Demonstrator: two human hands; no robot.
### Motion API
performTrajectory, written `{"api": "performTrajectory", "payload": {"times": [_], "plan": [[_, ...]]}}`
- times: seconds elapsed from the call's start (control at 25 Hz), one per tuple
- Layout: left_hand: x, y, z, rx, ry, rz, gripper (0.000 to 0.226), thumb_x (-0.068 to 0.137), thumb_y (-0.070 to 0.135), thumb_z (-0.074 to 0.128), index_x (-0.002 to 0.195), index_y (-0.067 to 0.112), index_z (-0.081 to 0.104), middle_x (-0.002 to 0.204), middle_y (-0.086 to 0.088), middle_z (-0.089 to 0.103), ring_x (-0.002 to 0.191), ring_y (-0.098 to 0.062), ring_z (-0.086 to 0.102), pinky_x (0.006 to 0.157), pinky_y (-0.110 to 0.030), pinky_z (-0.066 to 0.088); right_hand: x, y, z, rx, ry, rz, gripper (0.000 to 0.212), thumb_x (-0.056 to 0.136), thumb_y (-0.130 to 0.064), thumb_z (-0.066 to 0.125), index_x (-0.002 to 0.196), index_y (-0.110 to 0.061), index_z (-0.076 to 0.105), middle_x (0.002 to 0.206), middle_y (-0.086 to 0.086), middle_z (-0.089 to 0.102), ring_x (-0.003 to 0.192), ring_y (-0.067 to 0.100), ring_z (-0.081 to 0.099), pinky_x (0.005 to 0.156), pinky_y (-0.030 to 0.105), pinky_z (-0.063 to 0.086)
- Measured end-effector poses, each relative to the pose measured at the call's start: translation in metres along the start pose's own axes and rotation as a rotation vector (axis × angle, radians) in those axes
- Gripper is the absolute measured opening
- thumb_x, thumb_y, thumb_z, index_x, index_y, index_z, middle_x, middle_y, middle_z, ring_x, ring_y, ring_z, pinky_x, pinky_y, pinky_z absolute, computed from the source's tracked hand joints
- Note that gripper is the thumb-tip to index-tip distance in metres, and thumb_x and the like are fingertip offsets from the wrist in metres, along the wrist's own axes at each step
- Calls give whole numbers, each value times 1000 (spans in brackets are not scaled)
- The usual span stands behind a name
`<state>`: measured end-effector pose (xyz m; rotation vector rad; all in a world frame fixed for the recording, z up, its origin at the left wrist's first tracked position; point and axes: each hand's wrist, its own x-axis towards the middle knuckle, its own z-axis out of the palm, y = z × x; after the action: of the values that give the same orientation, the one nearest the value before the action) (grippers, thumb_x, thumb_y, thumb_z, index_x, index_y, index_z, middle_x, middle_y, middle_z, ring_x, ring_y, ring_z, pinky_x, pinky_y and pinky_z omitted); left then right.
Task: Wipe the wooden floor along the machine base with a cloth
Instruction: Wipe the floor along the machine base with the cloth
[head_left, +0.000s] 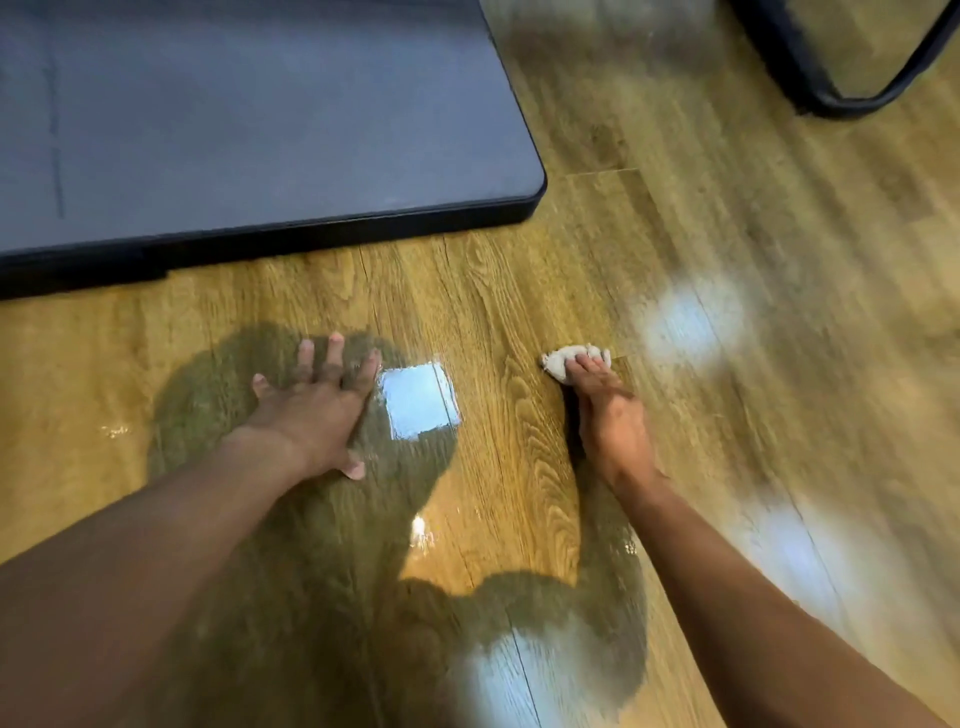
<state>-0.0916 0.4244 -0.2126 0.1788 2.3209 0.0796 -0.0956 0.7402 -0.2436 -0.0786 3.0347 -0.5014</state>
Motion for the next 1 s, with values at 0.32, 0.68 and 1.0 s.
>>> {"api": "performTrajectory", "payload": {"times": [0.32,0.68,1.0], "plan": [[-1,-2,-4,94,-24,60,119,81,49,67,144,17,-29,146,-22,-36,137,-49,-21,106,-69,19,73,-32,19,-19,40,-21,43,95,-8,44,134,-22,51,143,3,47,129,24,46,106,43,40],[-1,1,-8,102,-31,74,120,80,46,70,146,13,-25,147,-26,-33,136,-51,-19,103,-71,21,158,-69,19,-52,-32,13,35,98,-19,36,125,-34,51,123,8,61,107,35,59,94,45,47],[-1,-1,-2,136,20,101,122,77,50,71,147,15,-21,148,-25,-30,137,-51,-16,102,-71,24,30,-34,19,-110,-40,-133,41,98,-6,43,135,-21,46,142,4,47,126,24,49,98,48,47]]}}
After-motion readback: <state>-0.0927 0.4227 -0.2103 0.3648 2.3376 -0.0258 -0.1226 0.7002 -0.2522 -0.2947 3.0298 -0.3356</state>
